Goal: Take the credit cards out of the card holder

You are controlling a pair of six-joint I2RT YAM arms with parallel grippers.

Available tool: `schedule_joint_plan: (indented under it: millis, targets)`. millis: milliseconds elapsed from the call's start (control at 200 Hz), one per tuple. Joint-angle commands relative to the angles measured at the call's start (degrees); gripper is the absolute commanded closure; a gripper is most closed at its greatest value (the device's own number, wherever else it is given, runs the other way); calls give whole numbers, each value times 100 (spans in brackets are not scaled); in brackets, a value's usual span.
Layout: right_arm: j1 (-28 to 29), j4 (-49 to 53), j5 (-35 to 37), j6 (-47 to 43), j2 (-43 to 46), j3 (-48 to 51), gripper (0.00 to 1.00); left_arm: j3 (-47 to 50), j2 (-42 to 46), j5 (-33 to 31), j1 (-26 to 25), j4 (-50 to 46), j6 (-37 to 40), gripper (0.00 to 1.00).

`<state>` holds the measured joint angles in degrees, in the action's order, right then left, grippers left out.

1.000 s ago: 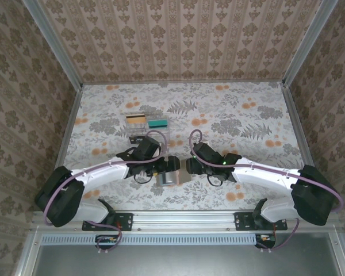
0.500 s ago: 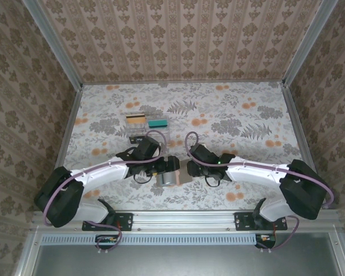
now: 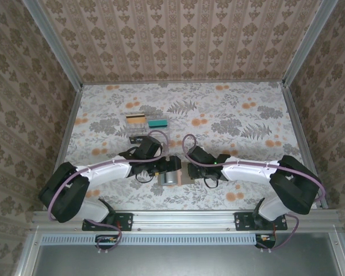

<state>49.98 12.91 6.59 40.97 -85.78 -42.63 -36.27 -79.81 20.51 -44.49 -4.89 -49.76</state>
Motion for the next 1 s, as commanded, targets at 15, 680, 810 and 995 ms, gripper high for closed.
schedule_joint_plan:
  millis: [15,680,810,995]
  targets:
    - [-23,-92,-98,95,-35,110,80,121,-111,274,29,287,-24,1]
    - [-25,-131,-70,158,-59,176,76,53,-163,1012,-13,1135,-45,0]
    - [-31,-19,127,240,103,230,74,-48,-316,1135,-57,1206,-30,0]
    - [-240,111,417,428,1123,677,66,-433,-669,1299,-134,1251,19,0]
